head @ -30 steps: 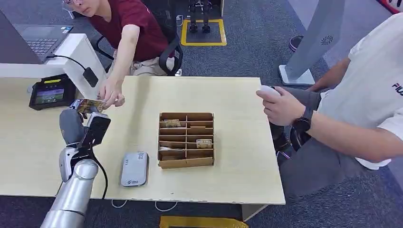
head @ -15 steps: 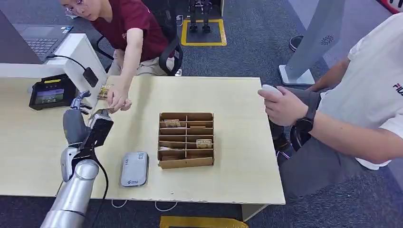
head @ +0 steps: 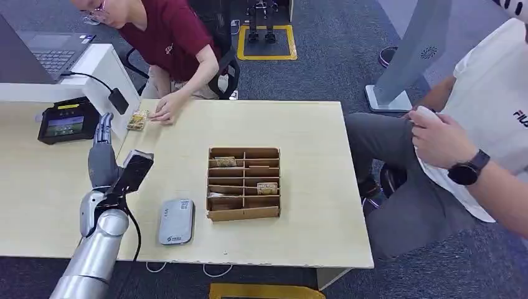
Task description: Pass the card to the sensor for recognition and then transmit it.
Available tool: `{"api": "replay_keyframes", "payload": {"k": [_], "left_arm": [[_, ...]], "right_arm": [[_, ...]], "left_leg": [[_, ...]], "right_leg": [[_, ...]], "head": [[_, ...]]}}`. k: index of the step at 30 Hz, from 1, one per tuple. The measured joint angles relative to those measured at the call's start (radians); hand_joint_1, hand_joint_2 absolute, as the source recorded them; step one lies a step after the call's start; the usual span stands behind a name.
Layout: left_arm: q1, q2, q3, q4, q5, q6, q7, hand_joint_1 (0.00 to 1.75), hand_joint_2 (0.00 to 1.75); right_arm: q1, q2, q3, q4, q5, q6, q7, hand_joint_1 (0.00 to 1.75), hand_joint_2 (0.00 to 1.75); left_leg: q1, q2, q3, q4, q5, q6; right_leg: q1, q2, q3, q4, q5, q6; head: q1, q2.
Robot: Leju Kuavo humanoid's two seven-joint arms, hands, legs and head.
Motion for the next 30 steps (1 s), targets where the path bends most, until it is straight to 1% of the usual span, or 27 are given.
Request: {"api": "replay_keyframes", "payload": {"k": [3, 4, 5, 7, 8, 9, 10, 11, 13, 14, 15, 16, 17, 18, 19, 20, 21, 24, 27, 30], "left_arm": [[0.0, 0.004, 0.0, 0.0, 0.001, -0.005, 0.001, 0.0, 1.75], [0.0, 0.004, 0.0, 0.0, 0.005, -0.02, 0.002, 0.0, 1.75], [0.002, 0.006, -0.004, -0.002, 0.014, -0.05, 0.0, 0.0, 1.75], [0.021, 0.016, -0.019, -0.021, 0.054, -0.157, -0.006, 0.0, 1.75], [0.042, 0.029, -0.03, -0.048, 0.084, -0.228, -0.013, 0.0, 1.75], [0.076, 0.046, -0.047, -0.093, 0.117, -0.307, -0.022, 0.0, 1.75], [0.11, 0.067, -0.066, -0.138, 0.139, -0.36, -0.027, 0.0, 1.75], [0.144, 0.099, -0.086, -0.182, 0.162, -0.401, -0.042, 0.0, 1.75], [0.228, 0.167, -0.11, -0.292, 0.206, -0.458, -0.093, 0.0, 1.75], [0.272, 0.206, -0.12, -0.349, 0.214, -0.472, -0.119, 0.0, 1.75], [0.316, 0.233, -0.134, -0.409, 0.191, -0.472, -0.139, 0.0, 1.75], [0.355, 0.258, -0.151, -0.455, 0.135, -0.451, -0.142, 0.0, 1.75], [0.381, 0.276, -0.178, -0.491, 0.032, -0.408, -0.131, 0.0, 1.75], [0.401, 0.288, -0.215, -0.515, -0.097, -0.351, -0.103, 0.0, 1.75], [0.416, 0.295, -0.252, -0.526, -0.19, -0.302, -0.073, 0.0, 1.75], [0.428, 0.299, -0.29, -0.532, -0.242, -0.265, -0.05, 0.0, 1.75], [0.438, 0.306, -0.328, -0.539, -0.26, -0.24, -0.034, 0.0, 1.75], [0.446, 0.324, -0.393, -0.553, -0.266, -0.22, -0.018, 0.0, 1.75], [0.447, 0.342, -0.43, -0.562, -0.262, -0.214, -0.014, 0.0, 1.75], [0.449, 0.352, -0.451, -0.568, -0.262, -0.213, -0.014, 0.0, 1.75]], "right_arm": [[0.0, -0.001, 0.002, 0.0, 0.0, 0.0, 0.0, 0.0, 1.75], [0.0, -0.001, 0.002, 0.0, -0.001, -0.001, 0.0, 0.0, 1.75], [0.0, -0.001, 0.002, 0.0, -0.003, -0.003, 0.0, 0.0, 1.75], [0.002, -0.001, 0.002, 0.0, -0.015, -0.006, 0.0, 0.0, 1.75], [0.004, -0.001, 0.0, 0.0, -0.026, -0.006, 0.0, 0.0, 1.75], [0.007, -0.001, -0.005, 0.0, -0.035, -0.006, 0.0, 0.0, 1.75], [0.011, -0.001, -0.01, 0.0, -0.04, -0.006, 0.0, 0.0, 1.75], [0.016, -0.001, -0.013, 0.0, -0.042, -0.006, 0.0, 0.0, 1.75], [0.023, -0.001, -0.017, 0.0, -0.041, -0.006, -0.002, 0.0, 1.75], [0.026, -0.001, -0.019, 0.0, -0.042, -0.005, -0.001, 0.0, 1.75], [0.029, -0.002, -0.022, 0.001, -0.043, -0.002, 0.0, 0.0, 1.75], [0.031, -0.002, -0.026, 0.002, -0.043, 0.0, 0.002, 0.0, 1.75], [0.032, -0.002, -0.031, 0.002, -0.043, 0.0, 0.006, 0.0, 1.75], [0.031, -0.002, -0.035, 0.002, -0.043, 0.0, 0.012, 0.0, 1.75], [0.03, -0.002, -0.037, 0.002, -0.043, 0.0, 0.017, 0.0, 1.75], [0.028, -0.002, -0.039, 0.002, -0.042, 0.0, 0.019, 0.0, 1.75], [0.028, -0.002, -0.042, 0.002, -0.042, 0.0, 0.019, 0.0, 1.75], [0.029, -0.001, -0.046, 0.002, -0.04, 0.0, 0.019, 0.0, 1.75], [0.029, -0.001, -0.05, 0.002, -0.039, 0.0, 0.019, 0.0, 1.75], [0.029, -0.002, -0.053, 0.002, -0.039, 0.0, 0.019, 0.0, 1.75]], "left_leg": [[0.0, 0.0, 0.0, 0.0, 0.0, 0.0], [0.0, 0.0, 0.0, 0.0, 0.0, 0.0], [0.0, 0.0, 0.0, 0.0, 0.0, 0.0], [0.0, 0.0, 0.0, 0.0, 0.0, 0.0], [0.0, 0.001, 0.0, 0.0, 0.0, 0.0], [0.0, 0.003, 0.0, 0.0, -0.001, 0.0], [0.0, 0.004, 0.0, 0.0, -0.001, -0.001], [0.0, 0.005, 0.0, -0.001, -0.002, -0.001], [0.001, 0.008, 0.001, -0.001, -0.005, -0.003], [0.001, 0.009, 0.002, -0.001, -0.005, -0.003], [0.001, 0.009, 0.002, -0.001, -0.005, -0.002], [0.0, 0.007, 0.002, -0.001, -0.005, -0.002], [0.0, 0.005, 0.001, -0.001, -0.006, -0.002], [0.0, 0.003, 0.001, -0.001, -0.006, -0.002], [0.0, 0.003, 0.001, -0.001, -0.006, -0.001], [0.0, 0.003, 0.0, -0.001, -0.006, -0.001], [0.0, 0.003, 0.0, -0.001, -0.006, -0.001], [0.0, 0.003, 0.0, -0.001, -0.006, -0.001], [0.0, 0.003, 0.001, -0.001, -0.006, -0.001], [0.0, 0.003, 0.001, -0.001, -0.006, -0.001]], "right_leg": [[0.0, 0.0, 0.0, 0.0, 0.0, 0.0], [0.0, 0.0, 0.0, 0.0, 0.0, 0.0], [0.0, 0.0, 0.0, 0.0, 0.0, 0.0], [0.0, 0.0, 0.0, 0.0, 0.0, 0.0], [0.0, 0.001, 0.0, 0.0, 0.0, 0.0], [0.0, 0.002, 0.0, 0.0, 0.0, 0.0], [0.0, 0.004, 0.0, 0.0, 0.0, 0.0], [0.0, 0.005, -0.001, 0.001, -0.001, -0.001], [0.0, 0.008, -0.001, 0.001, -0.002, -0.003], [0.0, 0.009, -0.001, 0.001, -0.003, -0.003], [0.001, 0.009, -0.002, 0.001, -0.004, -0.003], [0.001, 0.008, -0.002, 0.001, -0.005, -0.002], [0.001, 0.006, -0.002, 0.001, -0.006, 0.0], [0.001, 0.004, -0.001, 0.001, -0.006, 0.0], [0.001, 0.003, -0.001, 0.001, -0.006, 0.0], [0.0, 0.003, -0.001, 0.001, -0.006, 0.0], [0.0, 0.003, -0.001, 0.001, -0.006, 0.0], [0.0, 0.003, -0.001, 0.001, -0.006, 0.0], [0.0, 0.003, 0.0, 0.001, -0.006, 0.0], [0.0, 0.003, 0.0, 0.001, -0.006, 0.0]], "head": [[0.0, 0.0], [0.0, 0.0], [0.0, 0.0], [0.0, 0.0], [0.0, 0.0], [0.0, 0.0], [0.0, 0.0], [0.0, 0.0], [0.0, 0.0], [0.0, 0.0], [-0.001, 0.0], [-0.001, 0.0], [-0.001, 0.0], [0.0, 0.0], [-0.001, 0.0], [0.0, 0.0], [-0.001, 0.0], [-0.001, 0.0], [-0.001, 0.0], [-0.001, 0.0]]}}
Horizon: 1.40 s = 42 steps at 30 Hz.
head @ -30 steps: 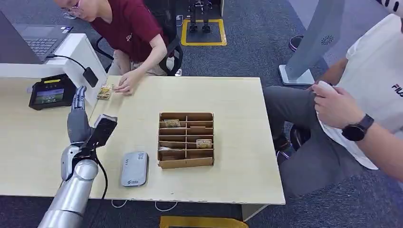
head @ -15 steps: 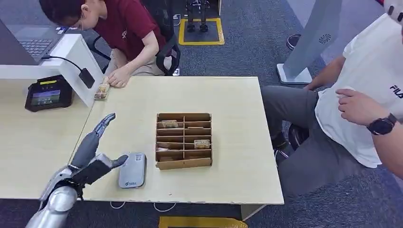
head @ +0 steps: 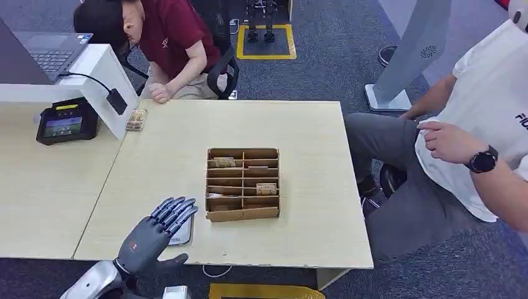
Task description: Pass the card to the sensor for recognition and then transmit it.
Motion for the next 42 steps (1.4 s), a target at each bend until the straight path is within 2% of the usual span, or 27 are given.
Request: {"api": "replay_keyframes", "payload": {"k": [16, 22, 24, 27, 28, 30, 35, 42], "left_arm": [[0.0, 0.007, -0.029, -0.002, 0.0, 0.004, 0.0, 0.0, 1.75], [-0.014, -0.02, -0.098, 0.006, -0.067, 0.008, 0.043, 0.0, 1.75], [-0.03, -0.037, -0.117, 0.026, -0.115, 0.023, 0.09, 0.0, 1.75], [-0.059, -0.078, -0.141, 0.081, -0.198, 0.069, 0.192, 0.0, 1.75], [-0.076, -0.103, -0.142, 0.11, -0.239, 0.09, 0.261, 0.0, 1.75], [-0.119, -0.146, -0.14, 0.163, -0.261, 0.104, 0.328, 0.0, 1.75], [-0.188, -0.213, -0.113, 0.268, -0.278, 0.103, 0.338, 0.0, 1.75], [-0.193, -0.249, -0.071, 0.318, -0.27, 0.105, 0.338, 0.0, 1.75]], "right_arm": [[0.0, 0.0, -0.01, 0.0, -0.003, -0.003, 0.006, 0.0, 1.75], [-0.002, 0.004, -0.022, 0.0, -0.012, -0.006, 0.02, 0.0, 1.75], [-0.004, 0.005, -0.029, 0.0, -0.013, -0.006, 0.023, 0.0, 1.75], [-0.006, 0.009, -0.033, 0.0, -0.002, -0.007, 0.031, 0.0, 1.75], [-0.006, 0.01, -0.033, 0.0, 0.006, -0.01, 0.031, 0.0, 1.75], [-0.006, 0.01, -0.033, 0.0, 0.016, -0.012, 0.031, 0.0, 1.75], [-0.009, 0.011, -0.034, 0.0, 0.022, -0.015, 0.029, 0.0, 1.75], [-0.009, 0.012, -0.039, 0.0, 0.027, -0.017, 0.018, 0.0, 1.75]], "left_leg": [[0.0, 0.0, 0.0, 0.0, 0.0, 0.0], [0.0, 0.0, 0.0, 0.0, 0.0, 0.0], [-0.001, 0.0, 0.0, 0.0, 0.0, 0.0], [-0.001, 0.0, 0.0, 0.0, 0.0, 0.0], [-0.001, 0.0, 0.0, 0.0, 0.0, 0.0], [-0.001, -0.002, 0.0, 0.0, 0.0, 0.001], [-0.001, -0.001, 0.0, 0.0, 0.0, 0.001], [-0.001, -0.002, 0.0, 0.0, 0.0, 0.001]], "right_leg": [[0.0, 0.0, 0.0, 0.0, 0.0, 0.0], [0.0, 0.0, 0.0, 0.0, 0.0, 0.0], [0.0, 0.0, 0.0, 0.0, 0.0, 0.0], [0.0, 0.0, 0.0, 0.0, 0.0, 0.0], [0.0, 0.0, 0.0, 0.0, 0.0, 0.0], [0.0, -0.002, 0.0, 0.0, 0.0, 0.0], [0.0, -0.002, 0.001, 0.0, 0.001, 0.0], [0.0, -0.002, 0.0, 0.0, 0.001, 0.0]], "head": [[0.0, 0.0], [0.0, 0.0], [0.0, 0.0], [0.0, 0.0], [0.0, 0.0], [0.0, 0.0], [0.0, 0.0], [0.001, 0.0]]}}
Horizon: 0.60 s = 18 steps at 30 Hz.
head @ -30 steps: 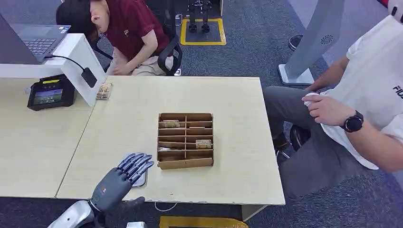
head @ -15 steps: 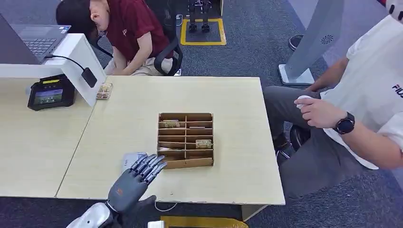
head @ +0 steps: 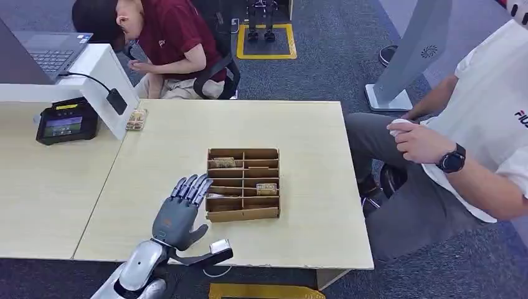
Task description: Pass the card to the sensor for recognition and then transmit it.
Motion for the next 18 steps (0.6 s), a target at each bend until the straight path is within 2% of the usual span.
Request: {"api": "replay_keyframes", "payload": {"k": [11, 14, 18], "left_arm": [[-0.014, -0.027, 0.047, 0.02, -0.002, 0.008, 0.01, 0.0, 1.75], [-0.015, -0.032, 0.049, 0.019, 0.052, -0.005, -0.041, 0.0, 1.75], [-0.015, -0.035, 0.049, 0.018, 0.084, -0.042, -0.066, 0.0, 1.75]], "right_arm": [[0.0, 0.002, -0.001, 0.0, 0.006, -0.001, -0.003, 0.0, 1.75], [0.0, 0.003, -0.003, 0.0, 0.006, -0.002, -0.004, 0.0, 1.75], [0.0, 0.004, -0.003, 0.0, 0.011, -0.003, -0.005, 0.0, 1.75]], "left_leg": [[0.0, 0.0, 0.0, 0.0, 0.0, 0.0], [0.0, 0.0, 0.0, 0.0, 0.0, 0.0], [0.0, 0.0, 0.0, 0.0, 0.0, 0.0]], "right_leg": [[0.0, 0.0, 0.0, 0.0, 0.0, 0.0], [0.0, 0.0, 0.0, 0.0, 0.0, 0.0], [0.0, 0.0, 0.0, 0.0, 0.0, 0.0]], "head": [[0.0, 0.0], [0.0, 0.0], [0.0, 0.0]]}}
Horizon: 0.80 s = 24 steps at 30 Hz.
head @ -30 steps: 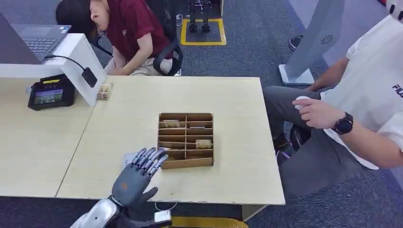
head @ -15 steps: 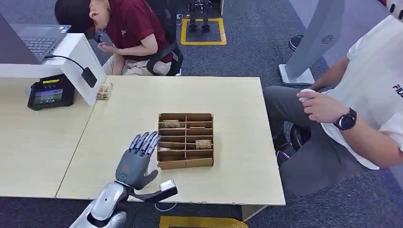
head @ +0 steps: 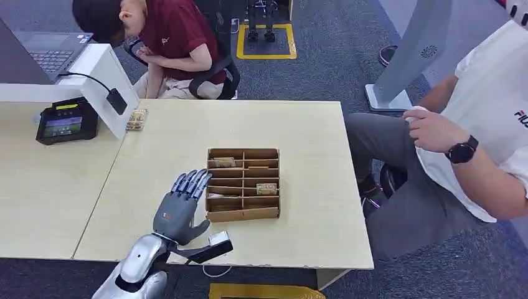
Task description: Pass the card to the sensor for recognition and then transmit it.
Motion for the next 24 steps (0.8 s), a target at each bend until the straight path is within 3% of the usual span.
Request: {"api": "replay_keyframes", "payload": {"k": [4, 24], "left_arm": [[0.002, 0.002, 0.0, -0.015, 0.086, -0.039, -0.063, 0.0, 1.75], [0.003, 0.006, -0.005, -0.048, 0.103, -0.046, -0.081, 0.0, 1.75]], "right_arm": [[0.0, 0.001, -0.01, 0.0, 0.002, 0.0, -0.002, 0.0, 1.75], [-0.001, 0.003, -0.023, 0.0, 0.003, 0.0, -0.002, 0.0, 1.75]], "left_leg": [[0.0, 0.0, 0.0, 0.0, 0.0, 0.0], [0.0, 0.0, 0.0, 0.0, 0.0, 0.0]], "right_leg": [[0.0, 0.0, 0.0, 0.0, 0.0, 0.0], [0.0, 0.0, 0.0, 0.0, 0.0, 0.0]], "head": [[0.0, 0.0], [0.0, 0.0]]}}
